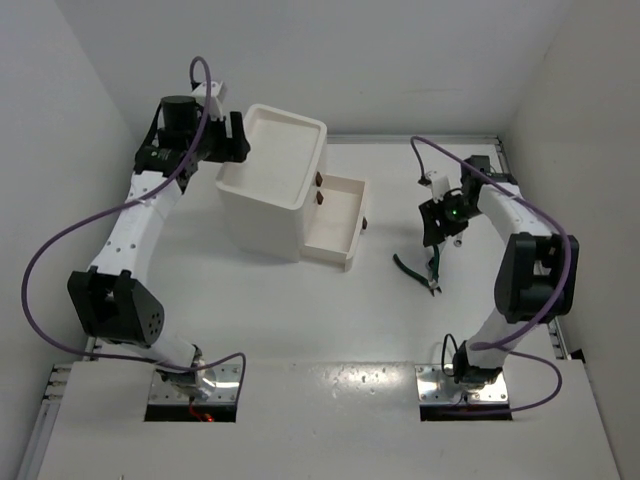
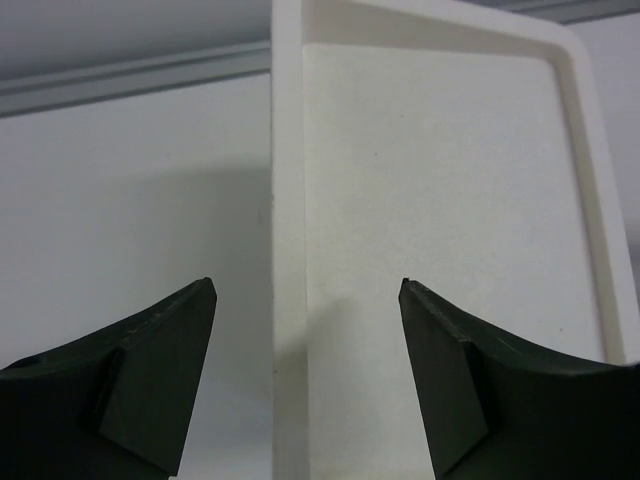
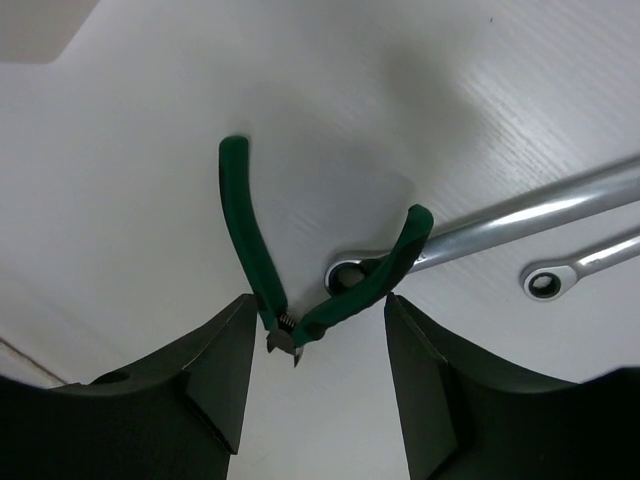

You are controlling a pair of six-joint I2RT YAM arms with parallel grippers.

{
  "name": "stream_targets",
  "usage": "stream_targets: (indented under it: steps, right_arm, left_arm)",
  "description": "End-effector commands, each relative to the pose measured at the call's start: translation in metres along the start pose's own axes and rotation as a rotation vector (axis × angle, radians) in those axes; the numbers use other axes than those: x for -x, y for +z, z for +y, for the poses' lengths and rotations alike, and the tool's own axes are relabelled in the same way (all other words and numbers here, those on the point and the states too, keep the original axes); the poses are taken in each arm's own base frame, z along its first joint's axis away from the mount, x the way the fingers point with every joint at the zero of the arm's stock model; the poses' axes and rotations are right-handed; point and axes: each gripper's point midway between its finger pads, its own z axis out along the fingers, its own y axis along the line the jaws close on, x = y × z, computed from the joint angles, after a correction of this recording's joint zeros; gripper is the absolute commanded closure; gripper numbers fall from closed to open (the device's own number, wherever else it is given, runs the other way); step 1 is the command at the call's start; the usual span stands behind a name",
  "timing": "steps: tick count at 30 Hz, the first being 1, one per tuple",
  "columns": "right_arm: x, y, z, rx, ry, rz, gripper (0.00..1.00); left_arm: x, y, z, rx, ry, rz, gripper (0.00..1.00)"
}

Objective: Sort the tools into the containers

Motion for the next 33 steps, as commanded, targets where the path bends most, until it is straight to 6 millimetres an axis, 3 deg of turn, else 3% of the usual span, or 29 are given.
stream_targets:
  steps: [1,9,16,23,26,27,28,33]
  right_arm:
    - [-0.016,0.005,-0.001,-0.006,0.056,0.057,0.46]
    - [-0.028,0.018,-0.015,-0.065,0.104,0.098,0.46]
    - [-0.028,0.034,-0.028,-0.093,0.161,0.114,0.46]
    - [-0.021,0.051,-0.041,-0.089,0.186,0.122,0.46]
    - [-0.019,0.058,-0.046,-0.086,0.189,0.128,0.55]
    - [-0.014,0.054,-0.051,-0.096,0.192,0.114,0.68]
    - [-0.011,0.056,-0.052,-0.088,0.201,0.107,0.74]
    - [-0.007,0.049,-0.055,-0.092,0.209,0.105,0.96]
  left_arm:
    - [0.053,-0.026,-0.004,0.01,0.024,-0.179,0.2]
    - [0.107,-0.068,-0.016,-0.008,0.091,-0.36,0.13]
    - [0.117,-0.081,-0.018,-0.006,0.096,-0.394,0.09]
    - [0.113,-0.081,-0.015,0.011,0.082,-0.386,0.08]
    - [0.113,-0.081,-0.013,0.021,0.08,-0.387,0.08]
    - [0.113,-0.081,-0.013,0.021,0.08,-0.387,0.08]
    - [0.11,-0.078,-0.011,0.031,0.077,-0.379,0.08]
    - [0.1,-0.073,-0.009,0.032,0.072,-0.35,0.08]
